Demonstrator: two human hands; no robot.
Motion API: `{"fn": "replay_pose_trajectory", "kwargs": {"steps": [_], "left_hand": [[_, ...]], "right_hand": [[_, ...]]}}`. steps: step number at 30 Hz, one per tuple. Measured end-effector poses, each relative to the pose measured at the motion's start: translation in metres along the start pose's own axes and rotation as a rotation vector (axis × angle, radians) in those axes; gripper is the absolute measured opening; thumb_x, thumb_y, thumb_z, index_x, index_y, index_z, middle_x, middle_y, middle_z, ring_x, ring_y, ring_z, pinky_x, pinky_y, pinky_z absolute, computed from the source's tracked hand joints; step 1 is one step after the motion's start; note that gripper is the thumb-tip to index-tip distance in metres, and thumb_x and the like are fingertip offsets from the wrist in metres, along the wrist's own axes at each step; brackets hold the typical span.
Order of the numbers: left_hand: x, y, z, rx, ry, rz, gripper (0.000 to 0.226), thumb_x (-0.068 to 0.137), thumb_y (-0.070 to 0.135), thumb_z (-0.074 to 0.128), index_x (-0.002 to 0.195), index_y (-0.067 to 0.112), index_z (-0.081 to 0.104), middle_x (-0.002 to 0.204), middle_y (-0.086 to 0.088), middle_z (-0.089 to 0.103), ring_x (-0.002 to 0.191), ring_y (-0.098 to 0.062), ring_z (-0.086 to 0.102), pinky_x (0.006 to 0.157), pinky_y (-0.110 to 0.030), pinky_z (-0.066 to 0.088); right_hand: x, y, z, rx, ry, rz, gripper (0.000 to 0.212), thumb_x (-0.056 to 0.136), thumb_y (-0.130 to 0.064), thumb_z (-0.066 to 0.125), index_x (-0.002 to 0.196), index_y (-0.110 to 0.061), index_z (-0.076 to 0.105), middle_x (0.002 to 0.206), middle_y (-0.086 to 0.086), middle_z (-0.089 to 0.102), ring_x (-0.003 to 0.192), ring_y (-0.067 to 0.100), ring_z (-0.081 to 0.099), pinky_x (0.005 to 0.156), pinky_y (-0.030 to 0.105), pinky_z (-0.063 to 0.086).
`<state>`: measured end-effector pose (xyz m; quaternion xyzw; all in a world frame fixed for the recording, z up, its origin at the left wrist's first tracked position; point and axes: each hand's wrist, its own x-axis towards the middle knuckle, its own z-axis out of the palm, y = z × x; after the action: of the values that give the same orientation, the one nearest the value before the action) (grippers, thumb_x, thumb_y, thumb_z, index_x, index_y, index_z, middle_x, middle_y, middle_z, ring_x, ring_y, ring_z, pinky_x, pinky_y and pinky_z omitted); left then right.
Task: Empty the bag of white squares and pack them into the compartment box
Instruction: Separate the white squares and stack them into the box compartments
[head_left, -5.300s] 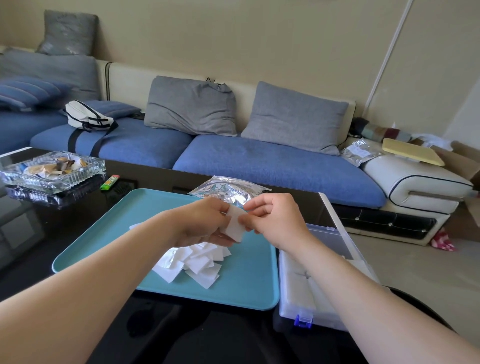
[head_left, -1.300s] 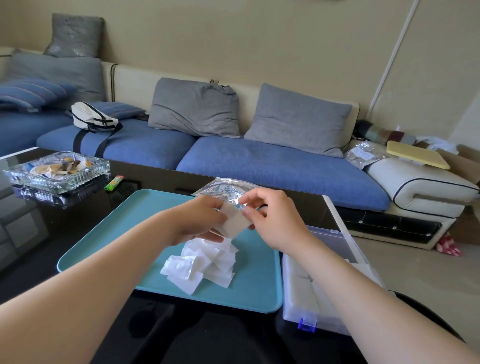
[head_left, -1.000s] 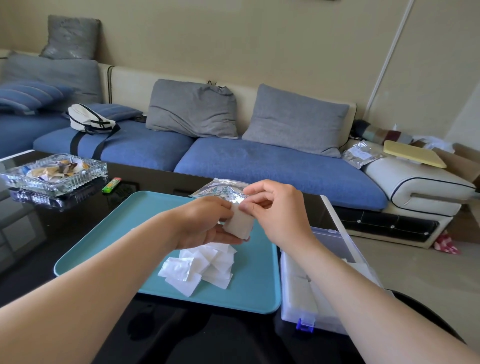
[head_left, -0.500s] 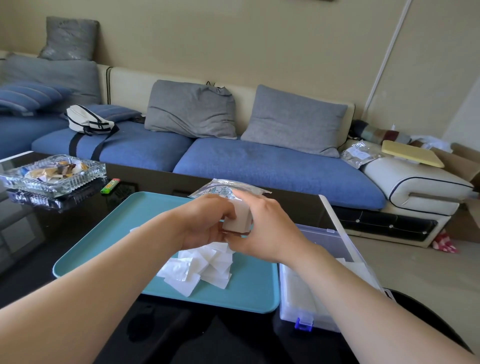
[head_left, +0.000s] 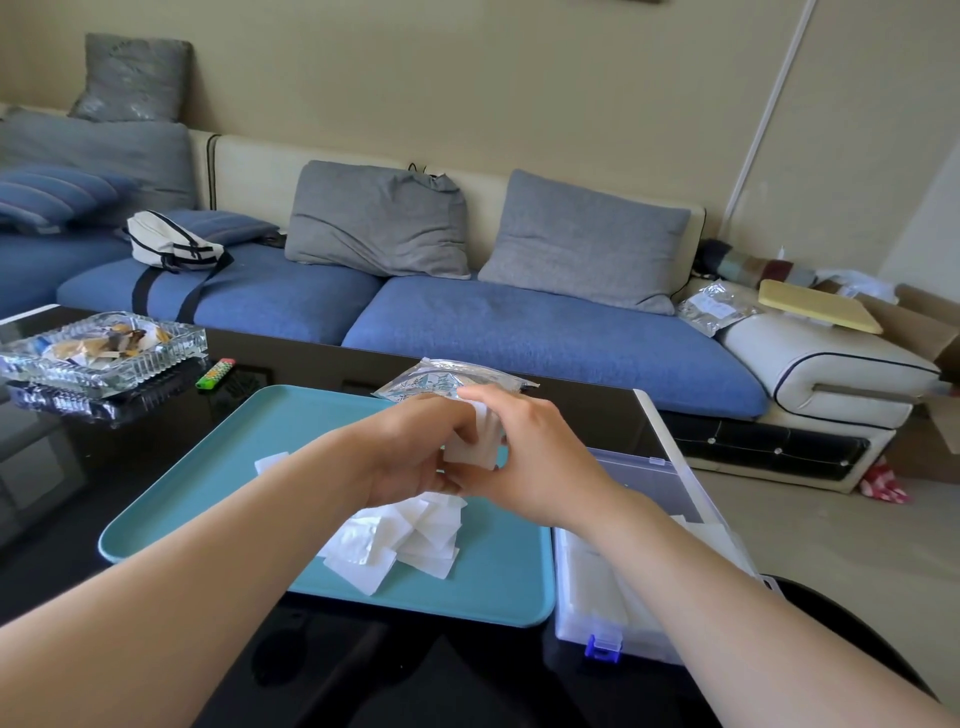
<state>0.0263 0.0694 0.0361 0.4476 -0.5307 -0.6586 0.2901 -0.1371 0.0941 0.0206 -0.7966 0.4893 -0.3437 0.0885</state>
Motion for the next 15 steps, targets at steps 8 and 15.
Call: {"fn": "replay_pose_trajectory", "kwargs": {"steps": [8, 15], "left_hand": [[0.005, -0.001, 0.007, 0.044, -0.104, 0.055, 0.038, 0.1, 0.003, 0.039, 0.117, 0.004, 0.073, 0.109, -0.004, 0.076, 0.088, -0.02, 0.066, 0.097, -0.044, 0.055], [0.004, -0.009, 0.033, 0.151, 0.129, 0.186, 0.029, 0.087, -0.007, 0.074, 0.109, 0.007, 0.062, 0.106, -0.013, 0.074, 0.105, -0.031, 0.073, 0.094, -0.043, 0.062]], "right_hand": [[-0.003, 0.0, -0.01, 0.138, 0.071, 0.21, 0.05, 0.086, -0.038, 0.076, 0.134, -0.027, 0.069, 0.121, -0.012, 0.073, 0.106, 0.0, 0.069, 0.093, 0.023, 0.056], [-0.018, 0.013, -0.028, 0.182, 0.167, 0.443, 0.025, 0.086, -0.011, 0.068, 0.099, -0.026, 0.083, 0.084, -0.009, 0.078, 0.082, 0.004, 0.072, 0.068, 0.012, 0.051]]}}
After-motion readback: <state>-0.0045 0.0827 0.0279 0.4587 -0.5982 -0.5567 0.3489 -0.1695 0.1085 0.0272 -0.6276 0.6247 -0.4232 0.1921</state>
